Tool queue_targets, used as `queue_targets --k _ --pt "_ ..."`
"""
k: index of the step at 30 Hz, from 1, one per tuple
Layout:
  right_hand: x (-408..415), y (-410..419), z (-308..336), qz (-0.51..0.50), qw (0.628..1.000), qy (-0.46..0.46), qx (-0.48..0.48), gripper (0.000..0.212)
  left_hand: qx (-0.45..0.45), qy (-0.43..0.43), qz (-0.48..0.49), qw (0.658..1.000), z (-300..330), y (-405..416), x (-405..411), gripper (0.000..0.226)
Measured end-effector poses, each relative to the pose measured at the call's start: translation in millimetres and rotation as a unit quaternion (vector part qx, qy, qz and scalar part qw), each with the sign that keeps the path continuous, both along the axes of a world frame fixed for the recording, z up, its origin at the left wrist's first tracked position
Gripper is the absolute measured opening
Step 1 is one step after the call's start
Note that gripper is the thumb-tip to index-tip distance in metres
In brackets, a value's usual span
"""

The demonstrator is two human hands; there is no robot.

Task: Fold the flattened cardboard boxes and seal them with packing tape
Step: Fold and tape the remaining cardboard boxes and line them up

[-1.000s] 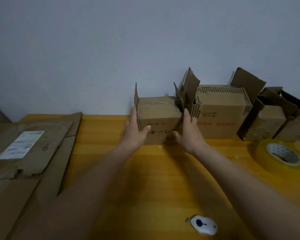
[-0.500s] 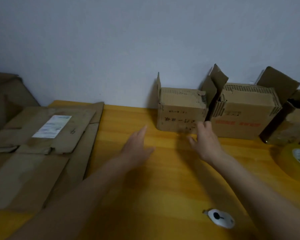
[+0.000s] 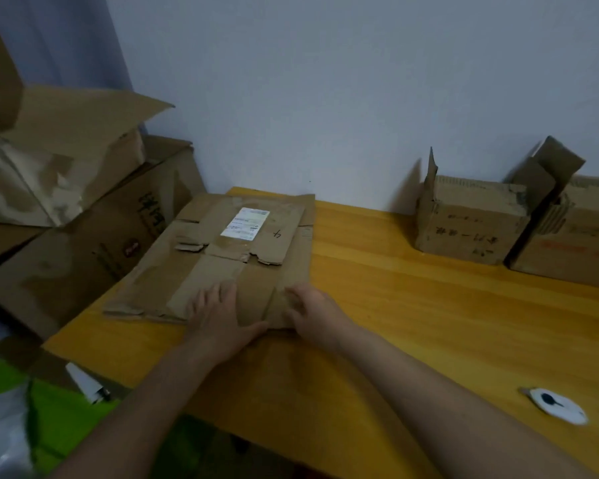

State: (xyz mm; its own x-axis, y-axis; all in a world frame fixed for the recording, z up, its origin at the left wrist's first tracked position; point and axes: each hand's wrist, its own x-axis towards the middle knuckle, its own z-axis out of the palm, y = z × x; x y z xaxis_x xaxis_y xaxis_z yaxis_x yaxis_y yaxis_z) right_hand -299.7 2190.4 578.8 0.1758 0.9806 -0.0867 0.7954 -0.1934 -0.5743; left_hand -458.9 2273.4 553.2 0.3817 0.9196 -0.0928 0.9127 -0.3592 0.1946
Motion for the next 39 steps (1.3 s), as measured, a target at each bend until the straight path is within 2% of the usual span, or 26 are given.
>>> queue_targets --k 6,15,16,18,21,27,30,34,39 --pt "-20.7 1.0 -15.0 0.002 0.999 -0.026 -0.035 0.043 0.043 0.087 -0.047 0.994 -5.7 -3.2 -8.0 0.101" --pt "-16.5 -15.1 -18.1 0.033 0.999 0.013 0.020 0.049 0.112 0.113 -0.186 0.970 -6.1 2.0 -23.8 0.064" --pt "-16.2 -17.6 -17.9 0.032 0.999 0.018 0.021 0.048 0.127 0.089 -0.193 0.969 -5.2 3.3 -25.7 0.063" --pt "-13.5 -22.6 -18.3 0.026 0.999 0.027 0.023 0.048 0.185 -0.023 -0.214 0.959 3.1 2.7 -25.3 0.057" --pt "-3.7 -29.5 -14.4 -0.014 0.998 0.047 0.029 0.042 0.313 -0.200 -0.211 0.904 26.0 -2.3 -11.2 0.039" --pt "28.1 -49.4 11.6 -0.094 0.991 0.076 0.064 0.040 0.428 -0.349 -0.202 0.809 121.8 -50.1 38.9 0.033" --pt "51.3 -77.1 18.1 -0.113 0.992 0.015 0.051 0.039 0.408 -0.419 -0.211 0.783 140.9 -76.8 65.4 0.037" --pt "96.9 -145.6 19.9 -0.156 0.983 -0.098 0.010 0.038 0.330 -0.489 -0.223 0.776 131.1 -111.1 109.1 0.035" --pt "154.5 -231.4 3.9 -0.202 0.926 -0.270 -0.169 0.035 0.235 -0.587 -0.191 0.750 97.7 -168.2 155.3 0.033"
